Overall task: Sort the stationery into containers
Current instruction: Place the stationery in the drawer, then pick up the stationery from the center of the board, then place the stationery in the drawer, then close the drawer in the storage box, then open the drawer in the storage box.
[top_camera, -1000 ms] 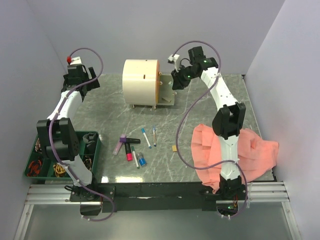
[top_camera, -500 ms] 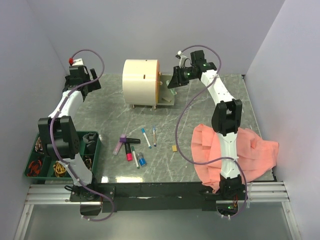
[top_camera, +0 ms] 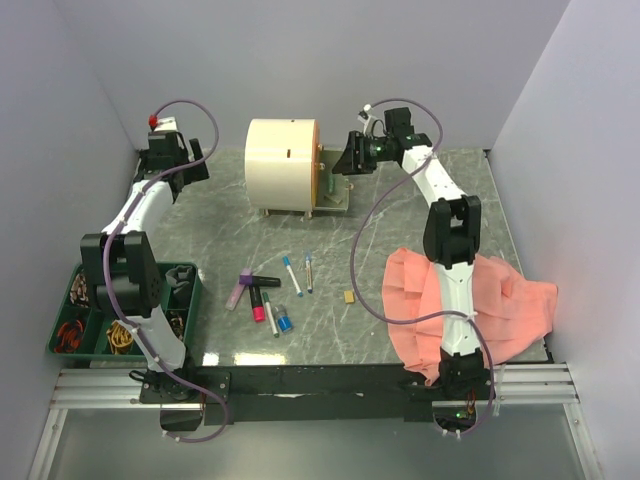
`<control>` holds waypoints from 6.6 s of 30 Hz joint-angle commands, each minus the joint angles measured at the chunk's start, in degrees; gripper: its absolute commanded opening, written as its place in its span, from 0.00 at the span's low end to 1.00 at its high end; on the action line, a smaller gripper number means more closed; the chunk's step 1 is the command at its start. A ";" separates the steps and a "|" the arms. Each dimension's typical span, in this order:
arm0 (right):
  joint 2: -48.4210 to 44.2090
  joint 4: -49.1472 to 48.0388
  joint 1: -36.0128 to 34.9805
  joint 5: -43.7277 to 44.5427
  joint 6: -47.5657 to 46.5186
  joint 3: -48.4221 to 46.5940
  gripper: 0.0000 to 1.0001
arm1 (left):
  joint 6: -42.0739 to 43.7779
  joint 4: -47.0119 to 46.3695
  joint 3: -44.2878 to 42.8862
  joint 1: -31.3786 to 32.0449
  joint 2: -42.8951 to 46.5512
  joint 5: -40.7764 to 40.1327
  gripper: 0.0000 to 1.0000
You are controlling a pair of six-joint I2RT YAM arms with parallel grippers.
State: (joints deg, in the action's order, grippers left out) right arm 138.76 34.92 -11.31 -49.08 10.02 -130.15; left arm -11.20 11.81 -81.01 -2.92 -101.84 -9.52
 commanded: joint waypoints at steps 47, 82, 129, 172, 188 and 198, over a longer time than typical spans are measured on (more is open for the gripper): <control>-39.97 4.02 -31.40 30.53 -71.81 67.22 0.76 | -5.15 -2.41 10.61 -2.36 6.74 -0.59 1.00; -28.29 5.95 -15.41 31.41 -55.55 25.31 0.26 | -3.74 1.11 -3.45 -2.44 1.39 8.11 1.00; -6.57 -21.56 7.36 -4.89 15.99 18.00 0.00 | -2.42 9.02 -20.76 -1.48 -15.40 41.69 0.01; 4.24 -30.08 -3.54 -5.32 26.36 11.06 0.00 | 1.71 10.33 -19.36 2.57 -13.65 48.98 0.01; -2.08 -26.92 1.02 -6.64 23.47 17.55 0.42 | 3.82 12.53 -20.32 2.13 -12.94 43.71 0.29; -3.67 -45.81 3.84 -17.63 39.89 21.61 0.53 | 5.58 14.46 -21.90 0.37 -14.70 38.61 0.56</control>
State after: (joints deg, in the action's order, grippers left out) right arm 139.48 -0.82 -6.24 -61.36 43.22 -107.50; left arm -7.53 25.19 -100.53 -2.22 -118.02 31.16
